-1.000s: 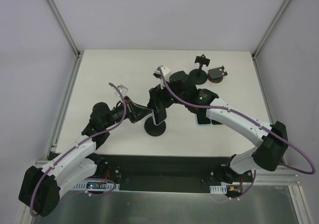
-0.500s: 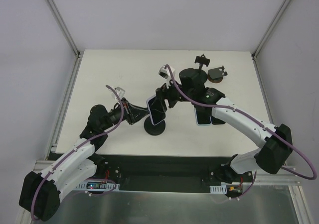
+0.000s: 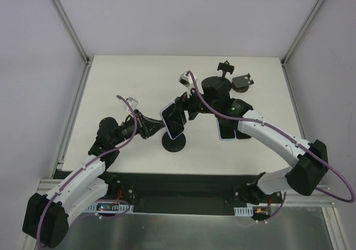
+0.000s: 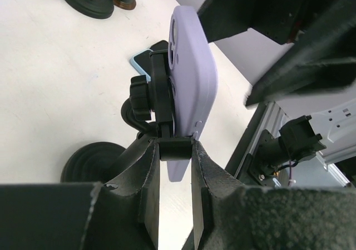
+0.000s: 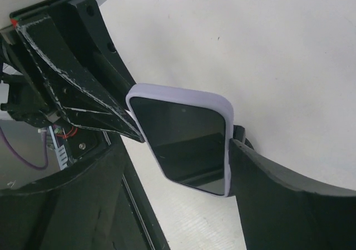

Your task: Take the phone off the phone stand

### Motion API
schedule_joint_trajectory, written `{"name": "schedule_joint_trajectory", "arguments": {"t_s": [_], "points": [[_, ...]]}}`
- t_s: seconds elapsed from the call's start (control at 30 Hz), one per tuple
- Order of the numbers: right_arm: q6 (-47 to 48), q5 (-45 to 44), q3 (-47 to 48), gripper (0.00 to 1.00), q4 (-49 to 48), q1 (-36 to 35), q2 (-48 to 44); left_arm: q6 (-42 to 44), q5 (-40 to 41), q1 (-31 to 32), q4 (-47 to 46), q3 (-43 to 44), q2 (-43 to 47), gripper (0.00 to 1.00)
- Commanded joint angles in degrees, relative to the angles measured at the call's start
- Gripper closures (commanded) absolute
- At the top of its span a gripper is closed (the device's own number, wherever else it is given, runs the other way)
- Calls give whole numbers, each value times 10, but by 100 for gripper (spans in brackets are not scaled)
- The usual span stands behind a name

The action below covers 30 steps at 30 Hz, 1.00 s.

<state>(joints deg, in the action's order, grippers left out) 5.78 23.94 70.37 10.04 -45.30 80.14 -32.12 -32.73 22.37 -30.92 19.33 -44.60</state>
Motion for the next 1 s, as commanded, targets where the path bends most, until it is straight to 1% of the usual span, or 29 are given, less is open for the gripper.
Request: {"name": "schedule_joint_trajectory", "arguments": {"t_s": [0.0,0.07,0.1,0.17,0.57,0.77,0.97], "points": [[-20,-32,6,16,-17,-45,-29,10,29,-10,3,-4,-4,100],[-17,-54,9,3,-18,-58,-26,8,26,-10,2,-3,-6,100],[-17,-68,11,1,-20,-61,-24,7,22,-11,0,-2,-6,100],[-18,-79,13,4,-24,-70,-19,6,21,-9,-1,-3,-6,100],[0,-172,14,4,-56,-107,8,1,18,-8,-3,-3,0,100],[2,-255,-8,4,-77,-116,-16,0,18,-8,-4,-5,3,100],[12,-255,-17,4,-89,-118,-30,0,20,-9,-4,-3,1,100]]}}
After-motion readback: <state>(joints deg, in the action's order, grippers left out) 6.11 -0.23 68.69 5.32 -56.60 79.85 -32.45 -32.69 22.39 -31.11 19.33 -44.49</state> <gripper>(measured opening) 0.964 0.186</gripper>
